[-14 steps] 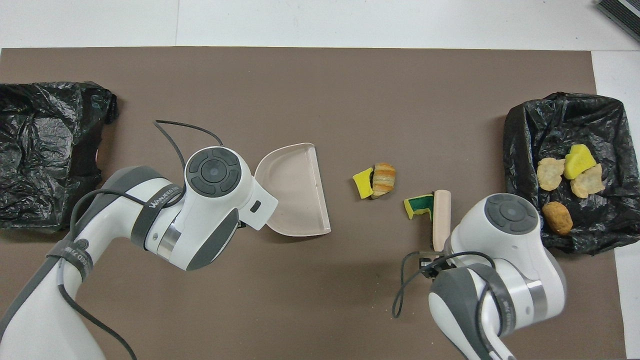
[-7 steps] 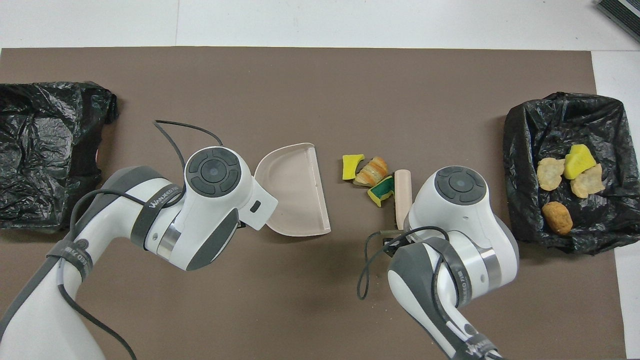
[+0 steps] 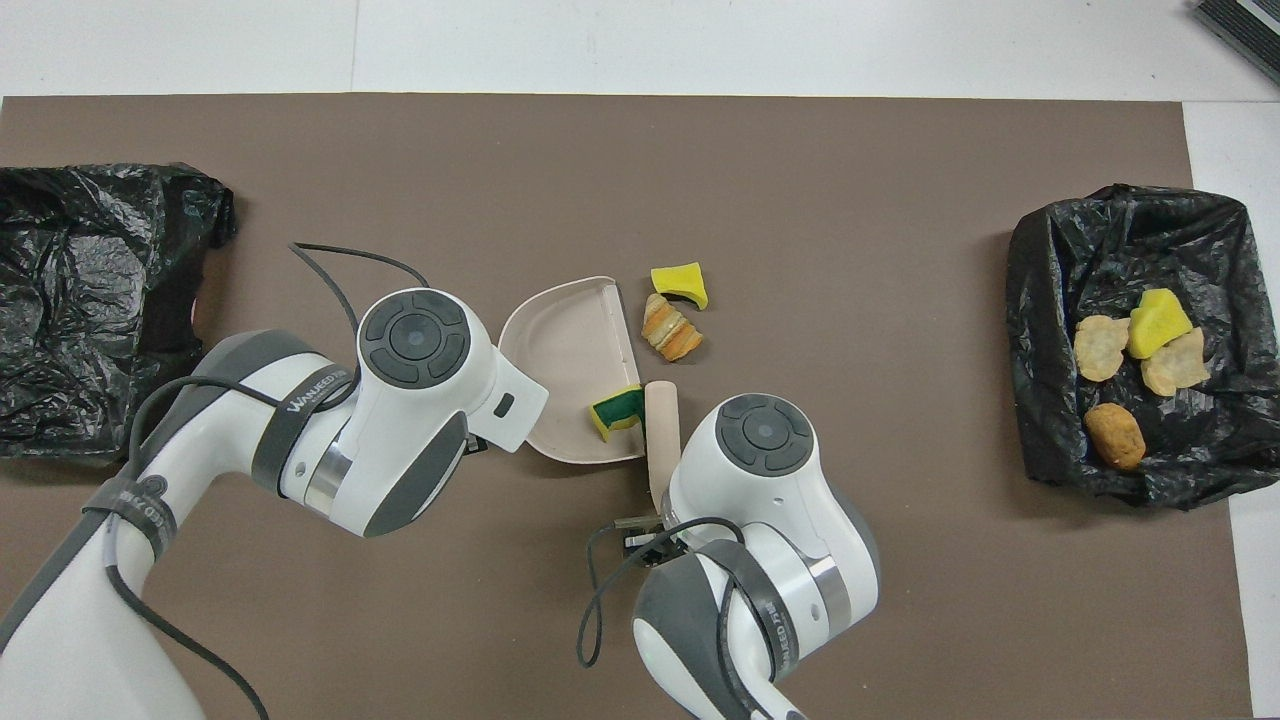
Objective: Sweep and dump trash in bin
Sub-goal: 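Sweep the green sponge into the dustpan with the right gripper, then sweep the remaining pieces into the dustpan held by the left gripper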
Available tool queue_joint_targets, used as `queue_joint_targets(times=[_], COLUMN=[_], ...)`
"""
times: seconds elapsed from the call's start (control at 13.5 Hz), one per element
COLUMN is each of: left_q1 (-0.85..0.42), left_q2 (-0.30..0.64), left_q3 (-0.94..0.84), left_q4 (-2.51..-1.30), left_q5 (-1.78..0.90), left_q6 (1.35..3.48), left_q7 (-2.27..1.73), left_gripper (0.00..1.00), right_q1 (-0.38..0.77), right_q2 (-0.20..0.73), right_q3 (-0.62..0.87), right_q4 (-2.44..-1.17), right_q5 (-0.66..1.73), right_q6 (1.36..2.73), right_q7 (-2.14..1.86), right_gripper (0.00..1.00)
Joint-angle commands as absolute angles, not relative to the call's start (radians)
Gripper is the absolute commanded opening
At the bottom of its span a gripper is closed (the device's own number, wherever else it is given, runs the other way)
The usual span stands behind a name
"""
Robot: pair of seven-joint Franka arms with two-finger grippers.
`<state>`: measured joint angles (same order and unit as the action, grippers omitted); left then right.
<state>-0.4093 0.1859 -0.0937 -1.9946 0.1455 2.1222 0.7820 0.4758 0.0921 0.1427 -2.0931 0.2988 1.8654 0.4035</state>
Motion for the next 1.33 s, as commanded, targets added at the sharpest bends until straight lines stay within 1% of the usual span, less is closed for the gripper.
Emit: queue_joint_targets(times=[0.0, 0.07, 0.22, 0.44, 0.59, 0.67, 0.74, 0.96, 1.11, 1.26], left_q1=[-0.387, -0.385, -0.385, -0.385, -0.385, -0.385, -0.385, -0.385, -0.385, -0.385], left_q2=[0.155, 0.155, 0.155, 0.155, 0.155, 0.155, 0.155, 0.155, 0.155, 0.155], left_q3=[-0.095, -0.095, -0.097, -0.095, -0.097, -0.095, -0.097, -0.097, -0.097, -0.097], left_q4=[-2.029, -2.029, -2.029, -2.031, -2.031, -2.031, -2.031, -2.031, -2.031, -2.031], left_q5=[0.156, 0.156, 0.156, 0.156, 0.156, 0.156, 0.156, 0.156, 0.156, 0.156], left_q6=[2.14, 2.14, 2.14, 2.14, 2.14, 2.14, 2.14, 2.143, 2.143, 2.143], left_q7=[0.746, 0.721, 0.672, 0.666, 0.615, 0.611, 0.611, 0.609, 0.609, 0.611], left_gripper=[0.0, 0.0, 0.0, 0.0, 0.0, 0.0, 0.0, 0.0, 0.0, 0.0], right_q1=[0.433, 0.428, 0.422, 0.362, 0.331, 0.319, 0.307, 0.292, 0.299, 0.308], right_q2=[0.058, 0.067, 0.087, 0.149, 0.211, 0.244, 0.279, 0.424, 0.504, 0.518], right_q3=[0.146, 0.146, 0.143, 0.144, 0.143, 0.144, 0.143, 0.143, 0.141, 0.143], right_q4=[-2.011, -1.987, -1.965, -1.878, -1.798, -1.784, -1.754, -1.611, -1.525, -1.526], right_q5=[0.151, 0.111, 0.078, -0.032, -0.087, -0.112, -0.121, -0.164, -0.167, -0.166], right_q6=[1.72, 1.704, 1.724, 1.746, 1.746, 1.747, 1.773, 1.792, 1.805, 1.827], right_q7=[0.394, 0.384, 0.322, 0.163, 0.076, 0.069, 0.068, 0.067, 0.067, 0.075], right_gripper=[0.0, 0.0, 0.0, 0.0, 0.0, 0.0, 0.0, 0.0, 0.0, 0.0])
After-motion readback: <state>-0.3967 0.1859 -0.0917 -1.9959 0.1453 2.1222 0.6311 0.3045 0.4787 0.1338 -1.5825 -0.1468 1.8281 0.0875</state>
